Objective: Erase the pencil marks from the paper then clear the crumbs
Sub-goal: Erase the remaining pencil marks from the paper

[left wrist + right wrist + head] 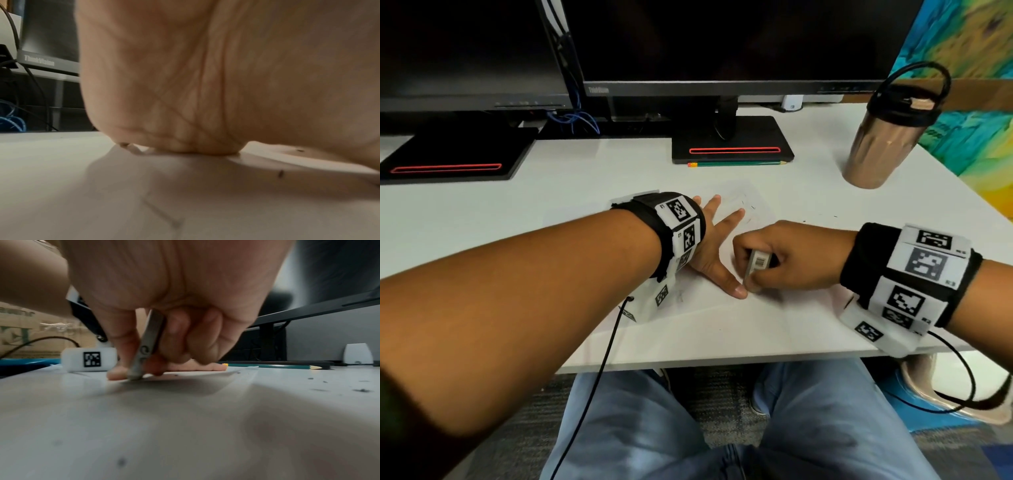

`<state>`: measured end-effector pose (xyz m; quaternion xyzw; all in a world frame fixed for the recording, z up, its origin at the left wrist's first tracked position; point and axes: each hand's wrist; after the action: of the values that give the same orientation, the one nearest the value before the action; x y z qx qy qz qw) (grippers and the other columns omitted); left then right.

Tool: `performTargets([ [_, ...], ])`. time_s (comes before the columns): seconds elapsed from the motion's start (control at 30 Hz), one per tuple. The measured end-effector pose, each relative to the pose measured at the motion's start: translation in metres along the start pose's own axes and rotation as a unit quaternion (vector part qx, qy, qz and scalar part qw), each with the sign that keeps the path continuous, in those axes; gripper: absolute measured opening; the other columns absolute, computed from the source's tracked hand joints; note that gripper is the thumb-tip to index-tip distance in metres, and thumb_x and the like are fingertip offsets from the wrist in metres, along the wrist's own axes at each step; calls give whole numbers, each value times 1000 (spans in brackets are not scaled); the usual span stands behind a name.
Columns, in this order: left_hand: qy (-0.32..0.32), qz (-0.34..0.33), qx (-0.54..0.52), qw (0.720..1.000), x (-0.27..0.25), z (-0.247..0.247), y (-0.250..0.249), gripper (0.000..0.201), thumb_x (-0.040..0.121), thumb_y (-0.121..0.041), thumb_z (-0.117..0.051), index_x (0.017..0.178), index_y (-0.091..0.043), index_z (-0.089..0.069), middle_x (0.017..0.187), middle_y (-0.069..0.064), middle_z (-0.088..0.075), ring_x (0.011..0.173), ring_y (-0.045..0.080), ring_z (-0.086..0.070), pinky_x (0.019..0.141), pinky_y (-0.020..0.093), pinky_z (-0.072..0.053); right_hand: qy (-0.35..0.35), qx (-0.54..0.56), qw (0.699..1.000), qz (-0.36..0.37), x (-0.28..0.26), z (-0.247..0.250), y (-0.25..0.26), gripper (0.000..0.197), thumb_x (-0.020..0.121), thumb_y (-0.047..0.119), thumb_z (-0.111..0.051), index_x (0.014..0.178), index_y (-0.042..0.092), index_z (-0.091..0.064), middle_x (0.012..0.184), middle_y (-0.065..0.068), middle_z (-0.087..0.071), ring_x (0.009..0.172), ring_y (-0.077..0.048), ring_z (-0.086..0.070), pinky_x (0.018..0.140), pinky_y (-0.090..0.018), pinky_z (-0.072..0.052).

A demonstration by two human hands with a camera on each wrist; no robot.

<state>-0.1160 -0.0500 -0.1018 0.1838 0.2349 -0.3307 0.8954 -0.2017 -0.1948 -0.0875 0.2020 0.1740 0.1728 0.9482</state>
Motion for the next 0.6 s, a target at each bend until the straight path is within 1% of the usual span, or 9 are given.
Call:
performTargets([
  [0.03,0,0,0,1000,-1,1,0,138,55,-95,-53,148,-37,31,161,9,31,150,41,14,117,62,-6,-9,-7,1000,-7,0,2,-2,14,86,24,-67,82,30,-55,80,11,-67,71,-5,-60,70,-27,-51],
  [0.1,1,-2,0,1000,-2,1,0,138,55,-96,-52,148,-37,32,161,9,30,150,40,13,117,62,-7,-56,-66,996,-26,1,7,-6,22,87,26,-64,78,39,-48,80,12,-65,73,-11,-59,72,-32,-51],
  [0.13,1,-3,2,1000,-2,0,0,139,54,-96,-53,148,-37,32,161,9,30,150,40,13,117,62,-8,-62,-79,995,-26,0,8,-6,24,87,26,-63,77,40,-46,80,12,-64,73,-11,-59,72,-34,-52],
  [0.2,5,-5,5,1000,-2,0,1,141,53,-96,-54,147,-38,33,160,9,31,150,41,15,117,62,-6,-14,-37,999,-8,-4,6,-5,17,85,25,-66,79,34,-53,77,14,-66,71,-5,-60,73,-34,-53],
  [0.27,12,-3,0,1000,-4,-2,4,142,52,-95,-56,146,-39,33,160,9,33,149,41,17,117,63,-5,28,7,1000,-2,-7,7,-4,10,84,24,-69,83,28,-60,79,16,-69,72,-2,-62,74,-29,-53],
  [0.33,14,-5,-5,1000,-8,-4,9,141,53,-94,-59,146,-40,33,159,8,33,149,40,18,116,64,-4,-17,2,1000,-1,-8,16,-8,8,84,22,-69,85,27,-62,82,18,-69,74,0,-61,73,-25,-51],
  [0.4,24,-12,-12,1000,-12,-7,14,141,54,-92,-61,146,-41,33,159,6,35,148,38,21,116,64,-1,-76,-31,997,5,-7,28,-12,10,84,23,-69,85,30,-62,79,21,-67,73,5,-58,67,-19,-44],
  [0.47,28,-17,-26,999,-14,-6,17,140,54,-94,-58,147,-40,32,158,4,37,147,37,25,116,64,3,-93,-58,994,7,-3,37,-11,10,84,26,-71,86,32,-63,74,22,-62,71,8,-55,63,-15,-38],
  [0.6,13,-27,-49,998,-11,1,8,134,59,-94,-53,150,-37,28,160,4,34,147,36,28,118,62,4,-94,-69,993,0,14,39,-2,9,82,30,-70,88,28,-63,76,14,-62,71,-3,-56,65,-25,-45],
])
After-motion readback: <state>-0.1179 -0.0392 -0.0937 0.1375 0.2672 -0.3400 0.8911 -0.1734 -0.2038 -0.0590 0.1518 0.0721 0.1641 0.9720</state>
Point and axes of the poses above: each hand's wrist, its own x-axis towards the middle knuckle, its own z-axis out of the back of the hand, y = z × x
